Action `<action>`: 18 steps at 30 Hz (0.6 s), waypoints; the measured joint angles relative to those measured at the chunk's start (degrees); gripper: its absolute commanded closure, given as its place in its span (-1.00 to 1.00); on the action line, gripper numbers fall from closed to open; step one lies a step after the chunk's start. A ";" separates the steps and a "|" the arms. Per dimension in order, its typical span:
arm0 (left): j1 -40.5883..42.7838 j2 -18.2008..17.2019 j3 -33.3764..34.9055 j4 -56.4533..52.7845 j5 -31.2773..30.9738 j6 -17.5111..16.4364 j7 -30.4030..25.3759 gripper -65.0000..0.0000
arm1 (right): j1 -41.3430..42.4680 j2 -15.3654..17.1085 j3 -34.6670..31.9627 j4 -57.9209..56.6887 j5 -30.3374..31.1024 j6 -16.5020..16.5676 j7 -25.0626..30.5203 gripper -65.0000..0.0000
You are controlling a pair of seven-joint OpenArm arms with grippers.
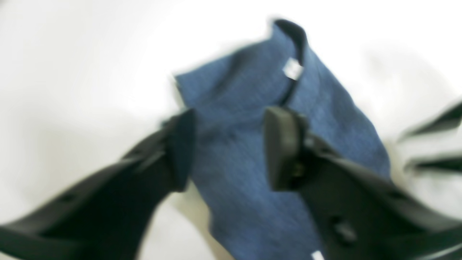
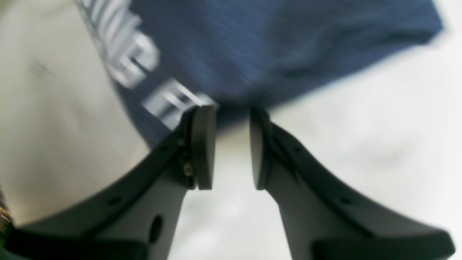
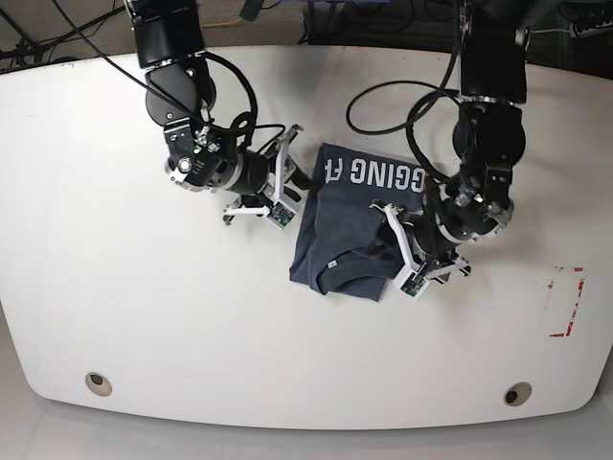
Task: Fold the T-shirt properly
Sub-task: 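Regrasp the folded shirt with the left gripper and square it, then drag the folded shirt with the left gripper onto the red-taped area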
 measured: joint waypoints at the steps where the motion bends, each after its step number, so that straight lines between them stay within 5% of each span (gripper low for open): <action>1: 0.87 1.20 1.27 1.03 1.33 2.14 0.04 -0.33 | -0.22 0.63 1.01 1.05 -0.11 0.02 -0.07 0.53; 4: 2.71 3.91 4.17 2.60 5.01 7.08 -0.94 -0.42 | -0.44 1.57 4.31 2.73 0.92 0.20 -1.05 0.53; 12: 6.86 8.87 5.03 -1.55 6.91 12.68 -3.48 -0.41 | -0.59 3.43 10.73 2.89 0.11 0.00 -2.21 0.53; 18: 8.11 8.63 4.92 -10.56 6.64 16.11 -16.00 -0.41 | -1.38 4.26 11.47 2.97 1.38 0.24 -1.88 0.53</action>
